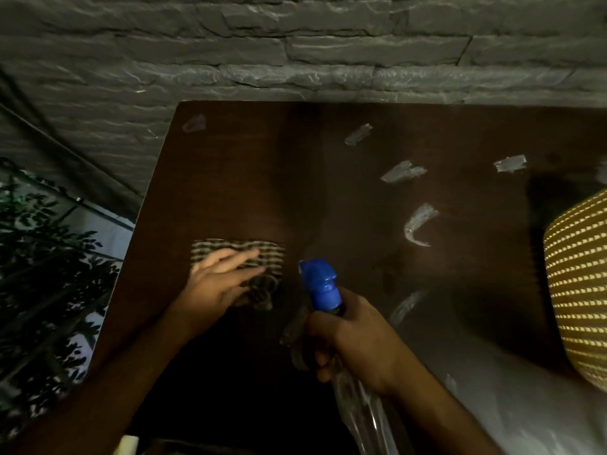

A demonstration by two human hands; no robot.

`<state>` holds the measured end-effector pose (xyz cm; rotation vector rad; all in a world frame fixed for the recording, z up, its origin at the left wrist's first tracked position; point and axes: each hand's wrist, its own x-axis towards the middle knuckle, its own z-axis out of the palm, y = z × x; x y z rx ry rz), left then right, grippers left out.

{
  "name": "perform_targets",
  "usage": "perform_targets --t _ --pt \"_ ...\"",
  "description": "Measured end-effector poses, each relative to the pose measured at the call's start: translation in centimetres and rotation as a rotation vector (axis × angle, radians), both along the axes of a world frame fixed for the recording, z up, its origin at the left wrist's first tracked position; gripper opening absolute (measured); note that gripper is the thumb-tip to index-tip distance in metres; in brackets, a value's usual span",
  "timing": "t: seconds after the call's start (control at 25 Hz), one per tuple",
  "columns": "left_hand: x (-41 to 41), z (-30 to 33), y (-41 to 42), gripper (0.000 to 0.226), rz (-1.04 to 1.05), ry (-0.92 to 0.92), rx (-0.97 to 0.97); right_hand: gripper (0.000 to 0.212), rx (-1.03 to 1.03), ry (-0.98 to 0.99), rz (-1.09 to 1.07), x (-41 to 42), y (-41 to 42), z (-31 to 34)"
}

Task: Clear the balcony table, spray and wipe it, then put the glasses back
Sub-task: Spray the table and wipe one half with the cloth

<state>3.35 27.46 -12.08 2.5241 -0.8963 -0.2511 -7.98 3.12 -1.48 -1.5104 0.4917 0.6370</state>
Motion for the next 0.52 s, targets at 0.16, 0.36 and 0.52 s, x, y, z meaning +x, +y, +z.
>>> perform_targets --t 0.16,0.36,0.52 --pt "7.1 -0.5 -3.2 0.035 0.374 -0.072 0.067 0.041 0.025 -0.004 -0.005 -1.2 0.8 -0.5" --pt "-2.5 -0.5 -5.7 0.034 -0.022 -0.018 0.02 0.034 0.085 -0.004 -0.026 -2.1 1.3 -0.8" --pt "0.9 0.0 -0.8 0.036 0.151 -0.073 0.067 0.025 0.064 -0.003 -0.06 -4.5 2.0 -0.6"
